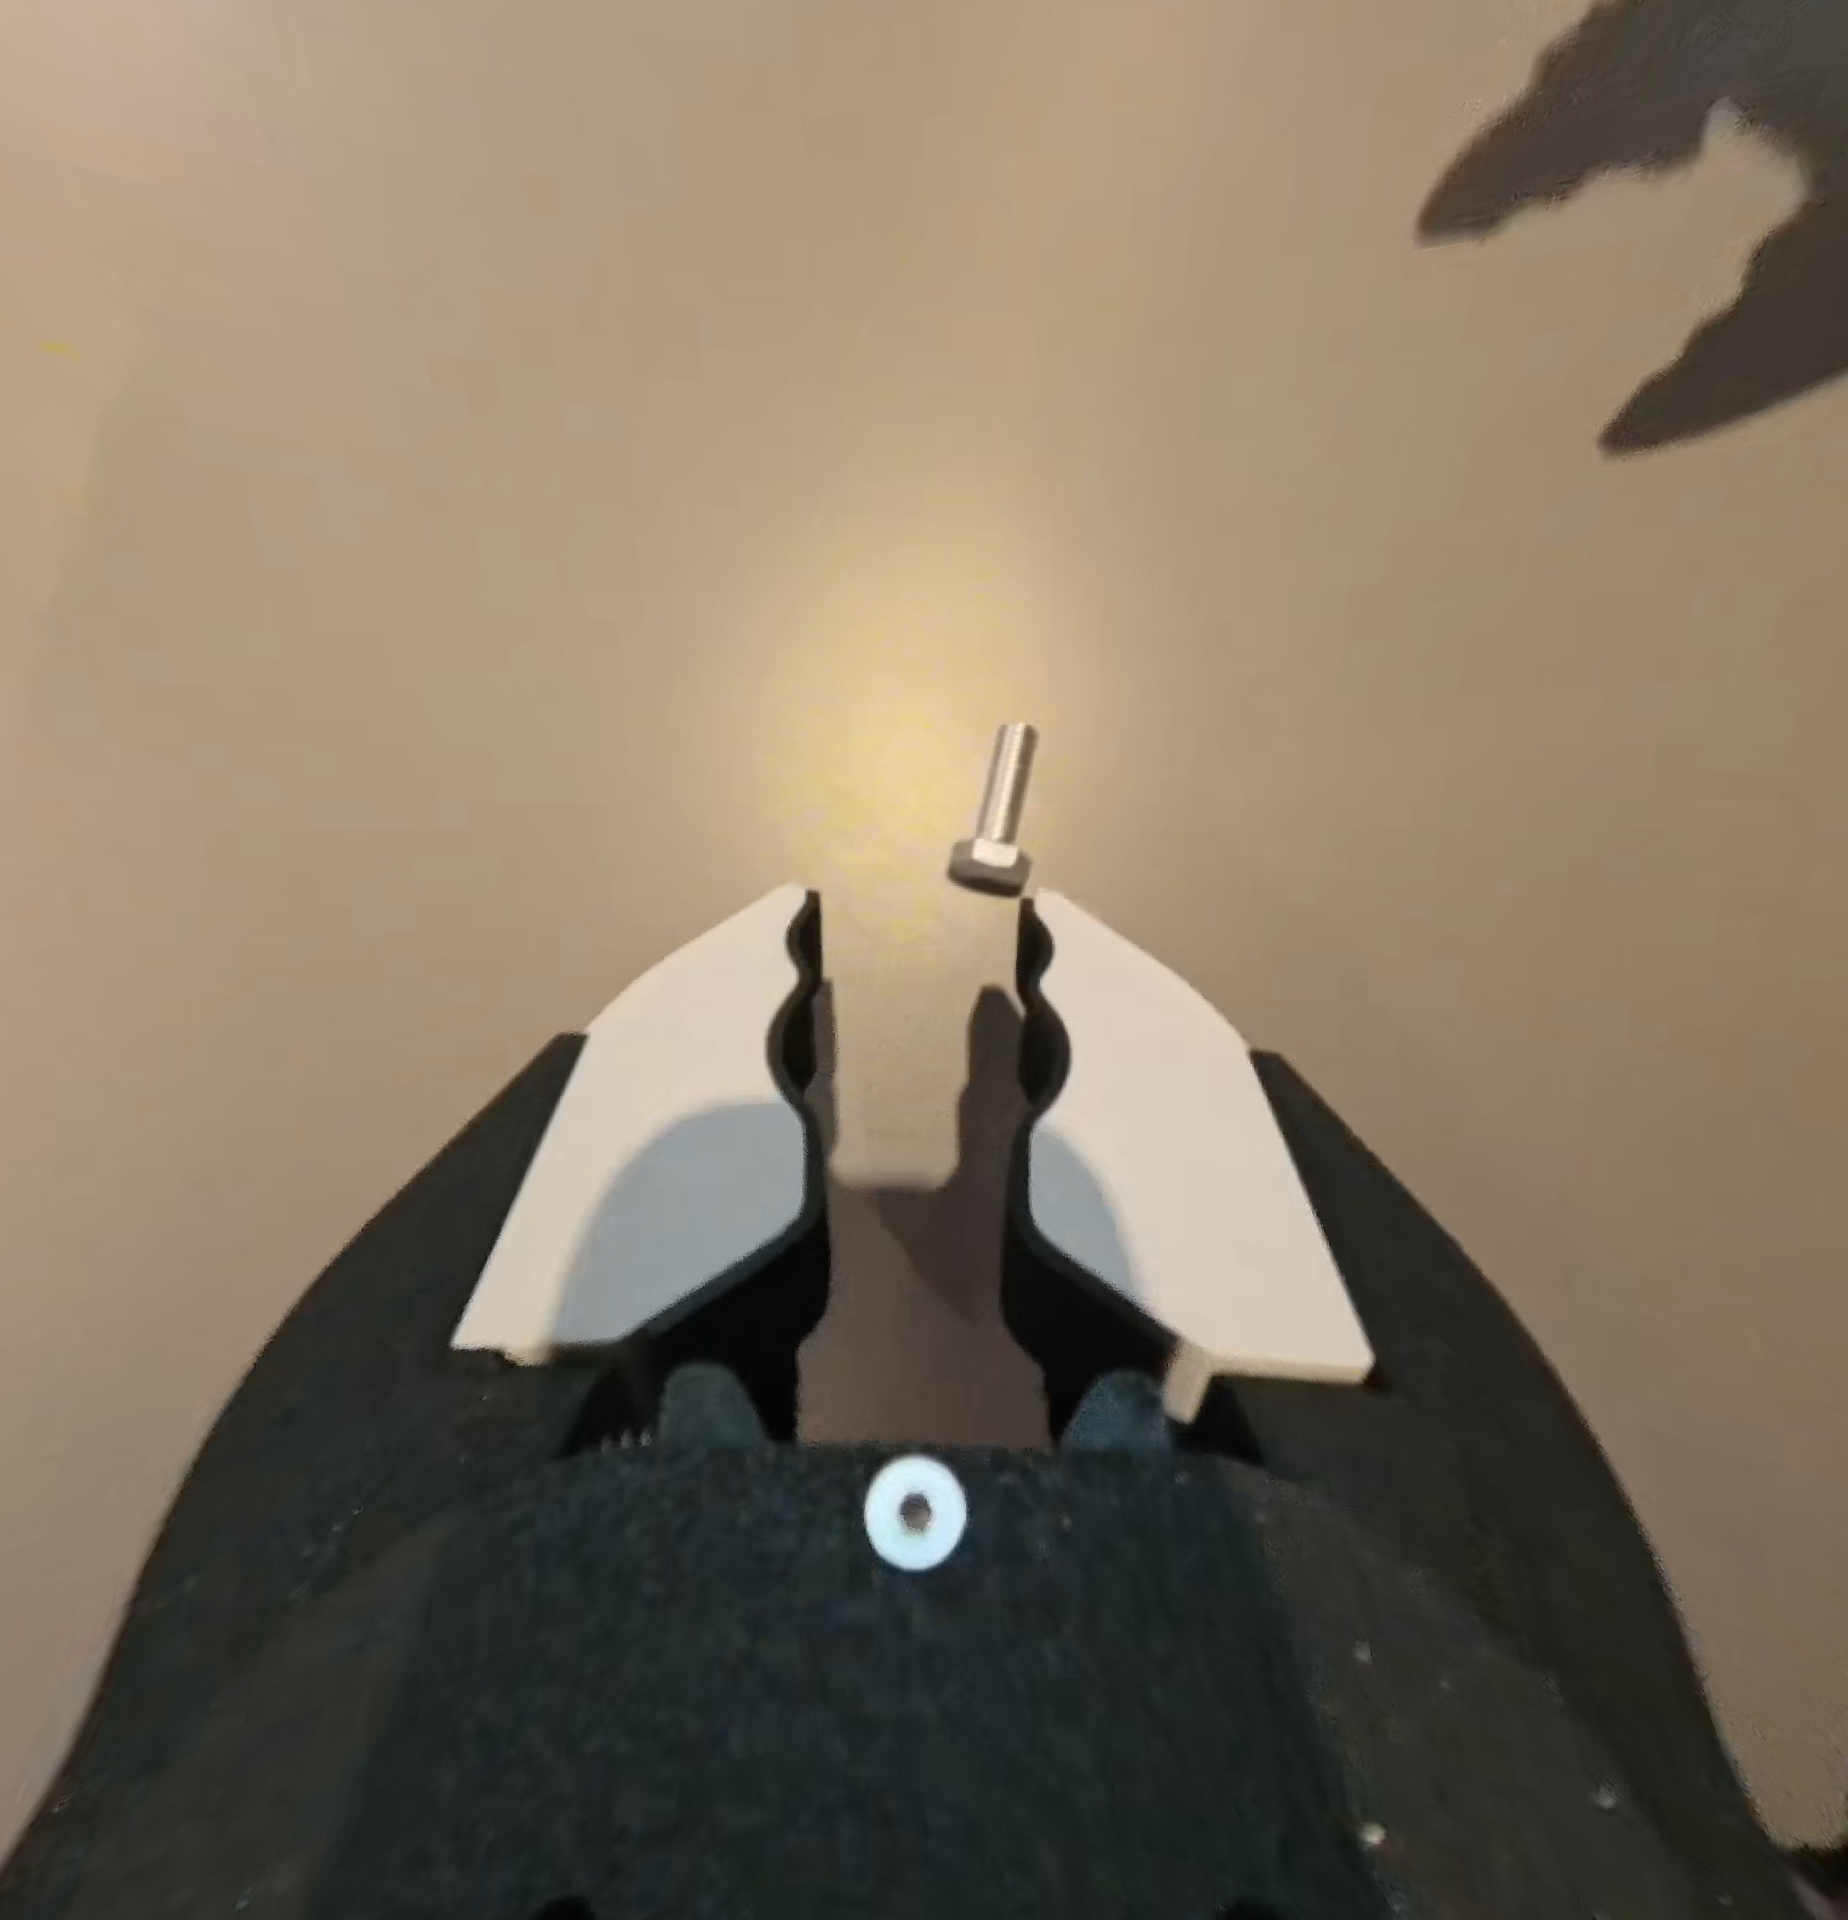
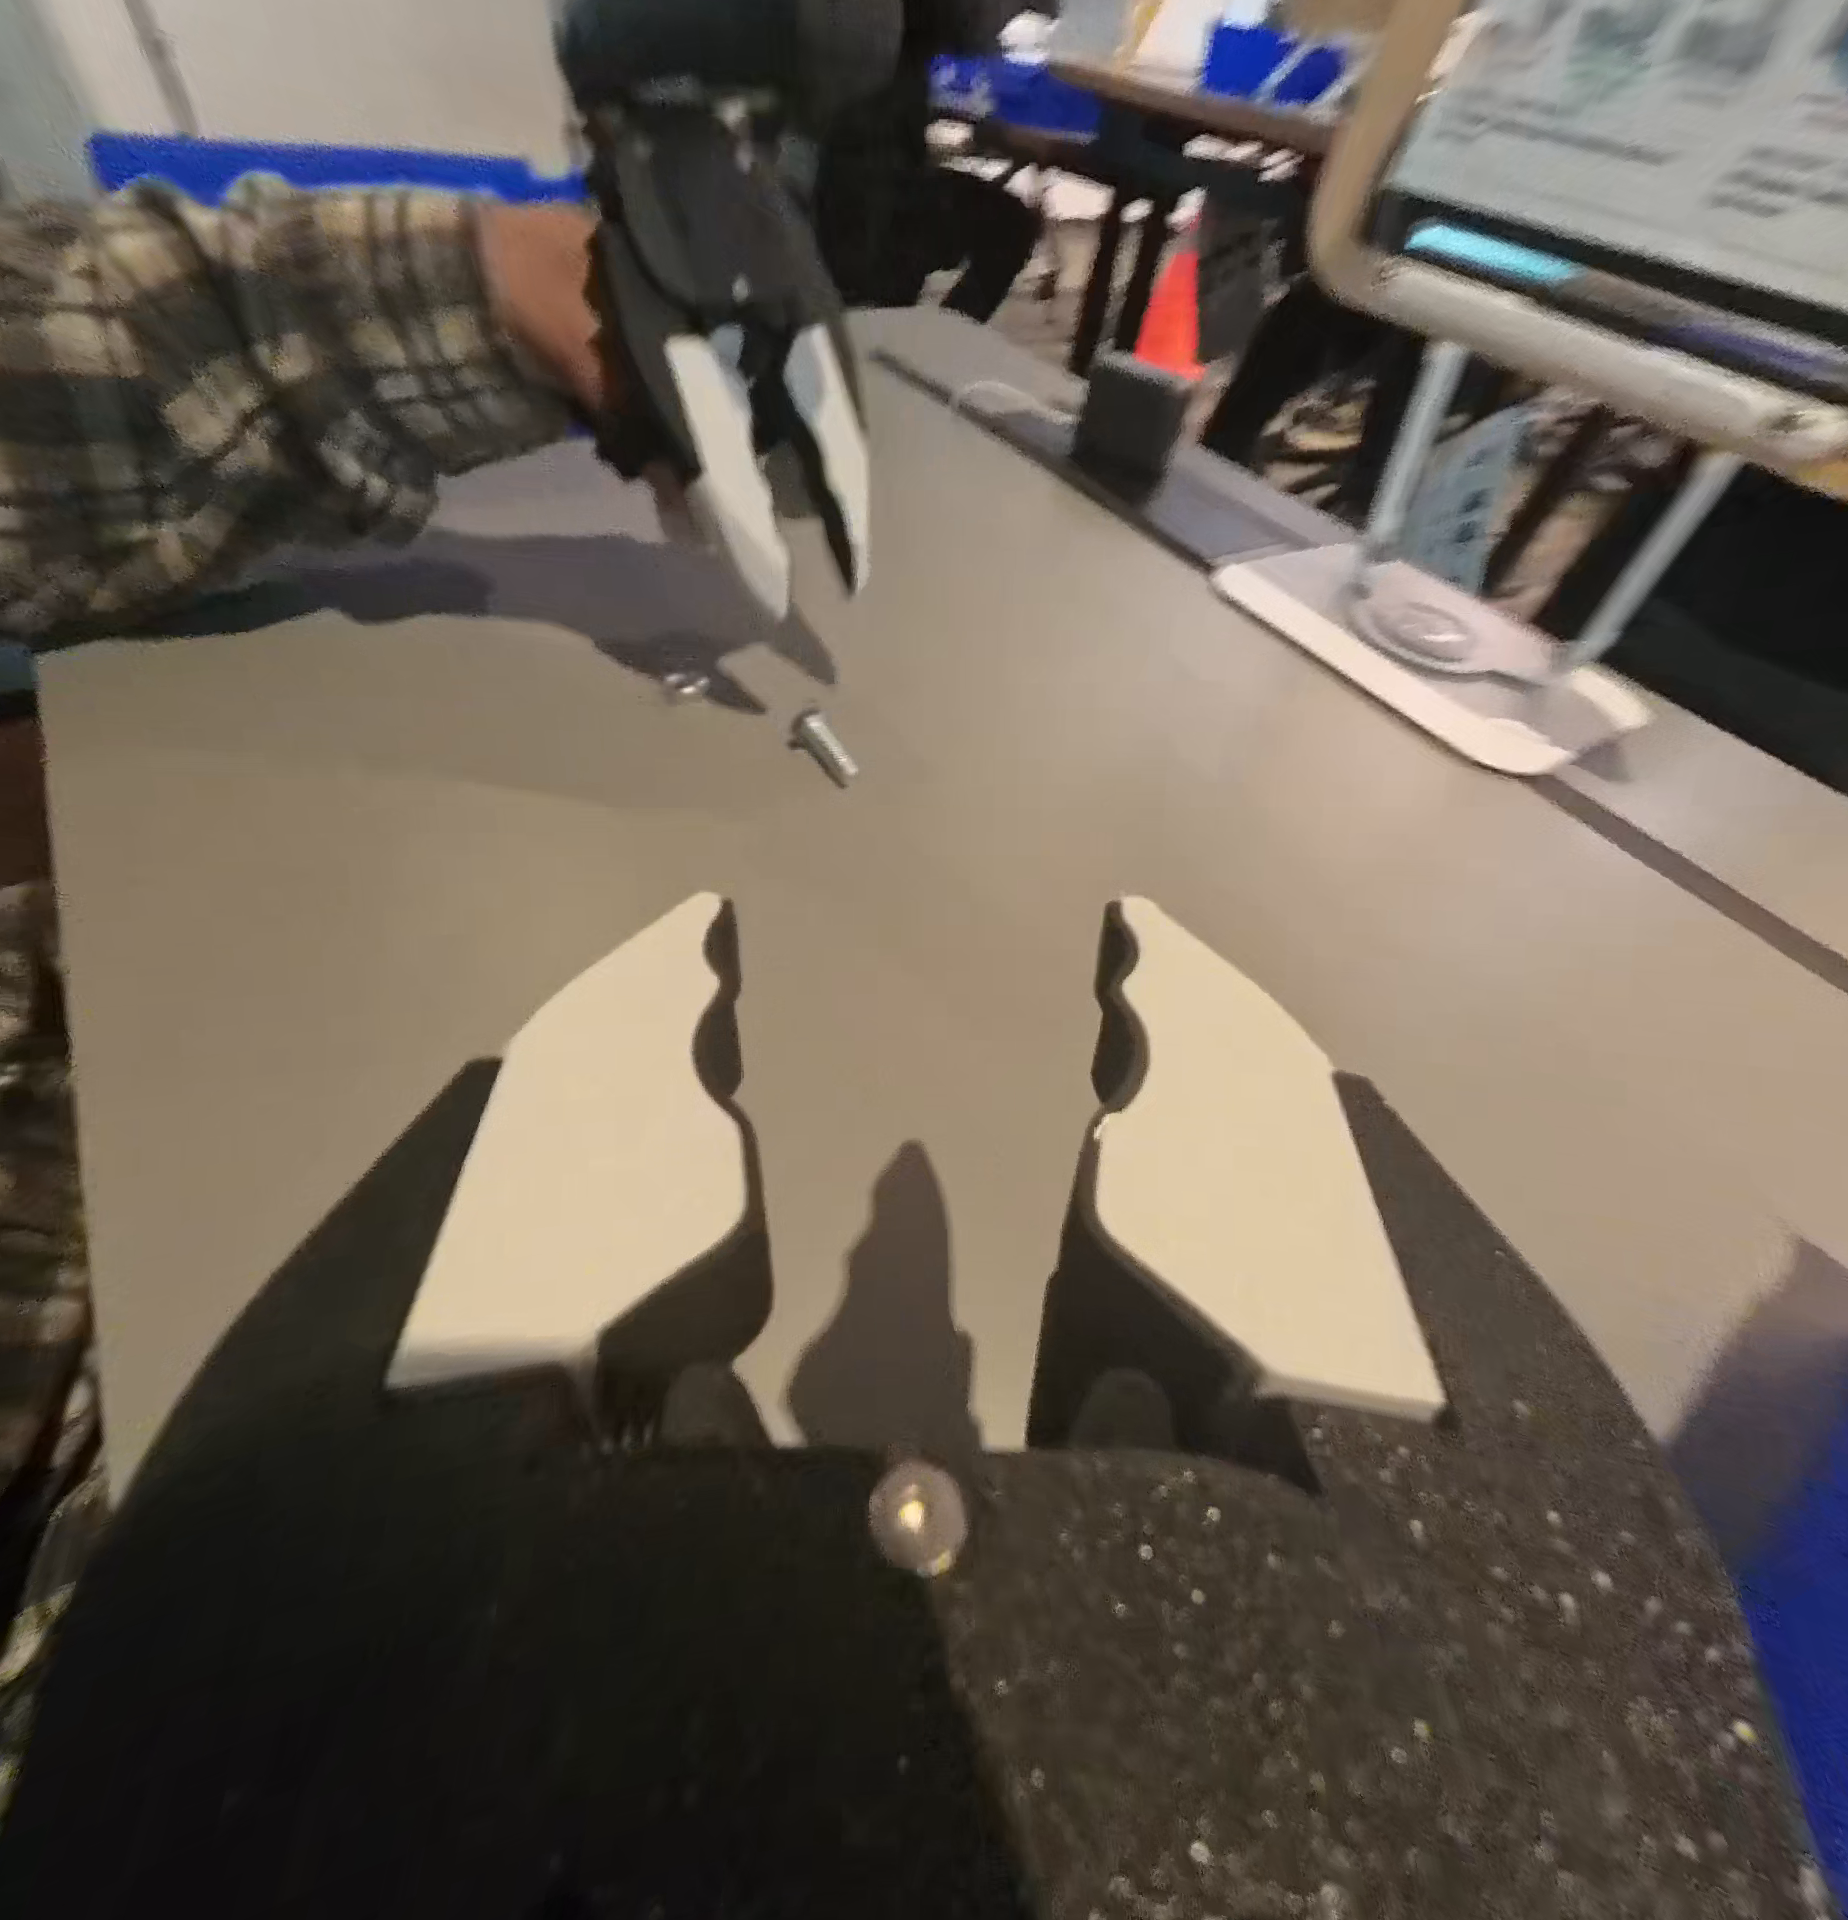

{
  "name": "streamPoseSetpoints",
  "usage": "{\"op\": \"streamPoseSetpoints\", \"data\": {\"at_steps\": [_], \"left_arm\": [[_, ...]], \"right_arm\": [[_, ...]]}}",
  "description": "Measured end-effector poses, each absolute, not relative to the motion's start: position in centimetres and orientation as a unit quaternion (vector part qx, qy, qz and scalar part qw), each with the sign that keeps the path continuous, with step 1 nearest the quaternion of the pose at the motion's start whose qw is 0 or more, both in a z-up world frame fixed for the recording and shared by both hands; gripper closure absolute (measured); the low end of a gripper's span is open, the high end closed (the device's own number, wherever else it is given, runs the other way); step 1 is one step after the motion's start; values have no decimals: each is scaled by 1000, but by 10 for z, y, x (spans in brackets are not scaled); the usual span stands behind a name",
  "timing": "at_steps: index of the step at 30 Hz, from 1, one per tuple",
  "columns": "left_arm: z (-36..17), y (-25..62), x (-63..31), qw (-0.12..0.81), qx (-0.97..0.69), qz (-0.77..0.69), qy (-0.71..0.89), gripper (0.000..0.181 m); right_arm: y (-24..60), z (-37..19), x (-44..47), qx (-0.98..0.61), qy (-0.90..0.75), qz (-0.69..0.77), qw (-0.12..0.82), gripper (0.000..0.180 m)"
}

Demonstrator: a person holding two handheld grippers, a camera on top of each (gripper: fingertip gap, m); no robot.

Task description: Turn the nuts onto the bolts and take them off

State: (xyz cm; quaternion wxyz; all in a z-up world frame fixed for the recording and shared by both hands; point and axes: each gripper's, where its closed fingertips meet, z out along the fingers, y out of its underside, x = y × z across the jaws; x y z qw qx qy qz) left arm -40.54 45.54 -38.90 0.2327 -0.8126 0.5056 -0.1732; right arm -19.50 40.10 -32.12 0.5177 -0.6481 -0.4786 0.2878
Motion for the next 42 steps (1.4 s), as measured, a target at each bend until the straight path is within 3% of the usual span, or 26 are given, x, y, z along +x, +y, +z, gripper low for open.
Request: {"op": "streamPoseSetpoints", "data": {"at_steps": [1, 10, 21, 32, 35, 42], "left_arm": [[-383, 457, -414, 260, -811, -183, 490, 145], [-377, 457, -462, 411, -776, -239, 415, 141], [-378, 459, -462, 426, -765, -251, 413, 143], [-384, 451, -449, 407, -764, -251, 432, 143], [-384, 449, -444, 407, -761, -256, 435, 143], [-390, 443, -432, 396, -757, -263, 448, 142]], "right_arm": [[402, -325, -207, -644, -500, 298, 497, 118], [439, -369, -303, -602, -617, 340, 375, 129], [450, -425, -359, -589, -692, 302, 290, 137], [447, -437, -369, -589, -712, 278, 262, 152], [445, -438, -370, -589, -712, 285, 252, 170], [445, -435, -371, -588, -711, 286, 260, 171]]}}
